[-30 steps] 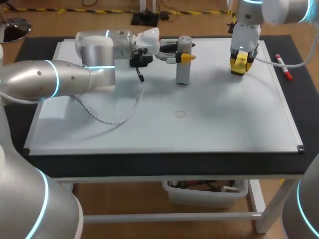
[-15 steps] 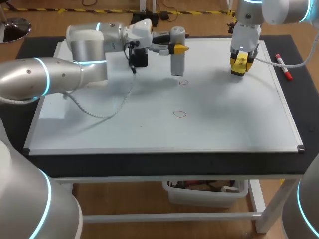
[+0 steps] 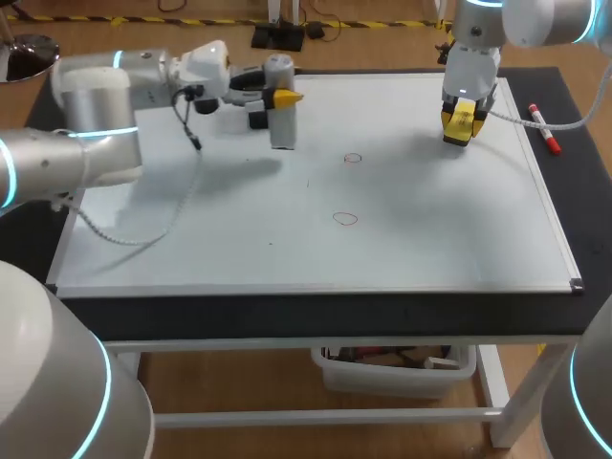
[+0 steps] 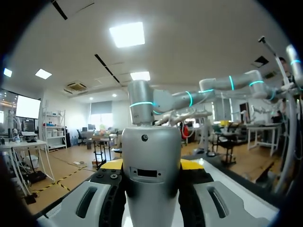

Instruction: Pick up the inspection probe, press it on each red-marked spot on the whiteboard one by one, put down the probe, pick up the eraser, and wipe off all the red marks.

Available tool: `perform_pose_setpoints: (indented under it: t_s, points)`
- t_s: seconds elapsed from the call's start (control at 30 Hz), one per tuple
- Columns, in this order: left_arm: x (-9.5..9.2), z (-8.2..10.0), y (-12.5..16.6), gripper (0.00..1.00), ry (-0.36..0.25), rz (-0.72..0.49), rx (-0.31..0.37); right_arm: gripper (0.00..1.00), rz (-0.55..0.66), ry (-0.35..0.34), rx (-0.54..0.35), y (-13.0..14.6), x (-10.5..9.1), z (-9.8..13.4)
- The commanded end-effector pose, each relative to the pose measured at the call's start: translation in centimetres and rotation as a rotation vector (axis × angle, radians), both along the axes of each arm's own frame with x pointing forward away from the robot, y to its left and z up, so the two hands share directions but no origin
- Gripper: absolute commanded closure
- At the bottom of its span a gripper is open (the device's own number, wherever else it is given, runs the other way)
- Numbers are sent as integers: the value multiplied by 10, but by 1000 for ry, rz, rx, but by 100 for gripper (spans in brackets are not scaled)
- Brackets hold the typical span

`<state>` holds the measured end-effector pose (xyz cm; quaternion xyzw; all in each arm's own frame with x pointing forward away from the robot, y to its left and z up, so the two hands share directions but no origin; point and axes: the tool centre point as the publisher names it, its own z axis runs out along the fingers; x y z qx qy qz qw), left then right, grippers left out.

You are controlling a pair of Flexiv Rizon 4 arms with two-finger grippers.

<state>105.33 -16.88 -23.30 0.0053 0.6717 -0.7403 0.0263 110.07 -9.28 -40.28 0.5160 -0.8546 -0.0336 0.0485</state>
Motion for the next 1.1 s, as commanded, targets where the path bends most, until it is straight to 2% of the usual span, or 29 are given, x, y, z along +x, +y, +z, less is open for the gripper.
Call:
perform_pose_setpoints:
  t_s: [0.03,0.33,0.53,0.77,0.9,1.1]
  points:
    - [-43,10,49,100,14,212,17,100,3,2,-2,-1,1,1]
    - [-61,12,108,100,11,326,24,100,3,2,-2,-1,1,1]
    - [-68,8,132,100,18,370,20,100,3,2,-2,-1,1,1]
    - [-74,5,152,100,23,404,-2,100,3,2,-2,-1,1,1]
    - [-74,5,152,100,23,404,-2,100,3,2,-2,-1,1,1]
    - [-74,5,152,100,23,404,-2,100,82,3,-6,36,-11,0]
